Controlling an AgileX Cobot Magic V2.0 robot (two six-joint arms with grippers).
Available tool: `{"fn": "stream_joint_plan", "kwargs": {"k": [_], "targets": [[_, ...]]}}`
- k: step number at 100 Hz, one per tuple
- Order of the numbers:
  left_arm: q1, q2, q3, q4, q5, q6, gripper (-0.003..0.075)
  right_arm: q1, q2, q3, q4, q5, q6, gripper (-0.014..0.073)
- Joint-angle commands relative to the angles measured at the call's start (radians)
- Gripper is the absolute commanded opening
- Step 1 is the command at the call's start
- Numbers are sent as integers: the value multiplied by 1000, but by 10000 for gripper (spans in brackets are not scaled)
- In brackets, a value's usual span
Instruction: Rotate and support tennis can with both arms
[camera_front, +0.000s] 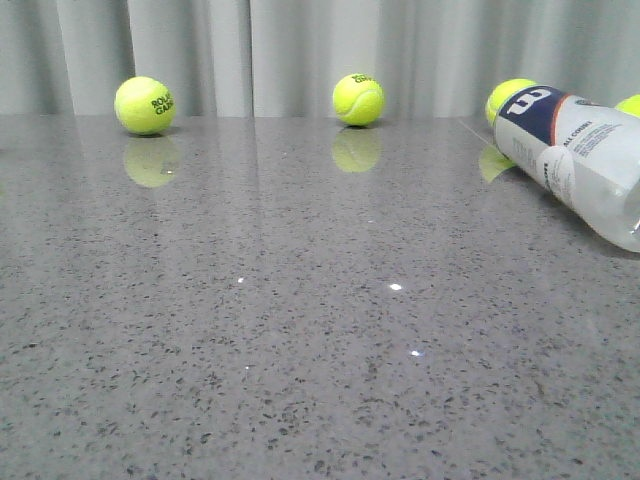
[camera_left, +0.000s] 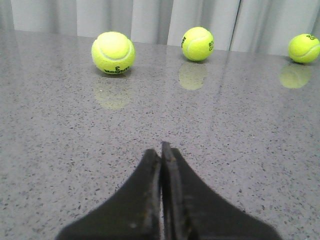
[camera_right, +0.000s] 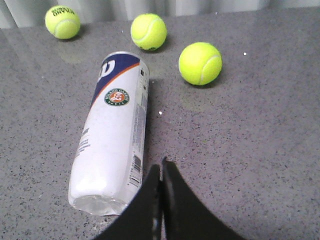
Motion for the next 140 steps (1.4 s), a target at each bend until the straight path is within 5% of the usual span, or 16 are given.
{"fn": "stream_joint_plan", "kwargs": {"k": [1, 12, 33, 88, 130, 140], "targets": [[1, -34, 45, -9, -76, -12, -19, -4, 91, -77, 0, -25, -9, -50], [1, -34, 45, -9, -76, -12, -19, -3, 180, -136, 0, 39, -16, 69], [1, -34, 45, -9, -76, -12, -19, -3, 335, -250, 6, 132, -42, 671], [1, -34, 45, -9, -76, -12, -19, -2, 817, -679, 258, 528, -86, 623], [1, -34, 45, -9, -76, -12, -19, -2, 1081, -806, 297, 524, -86, 621], [1, -34, 45, -9, -76, -12, -19, -2, 1092, -806, 297, 501, -86, 552]]}}
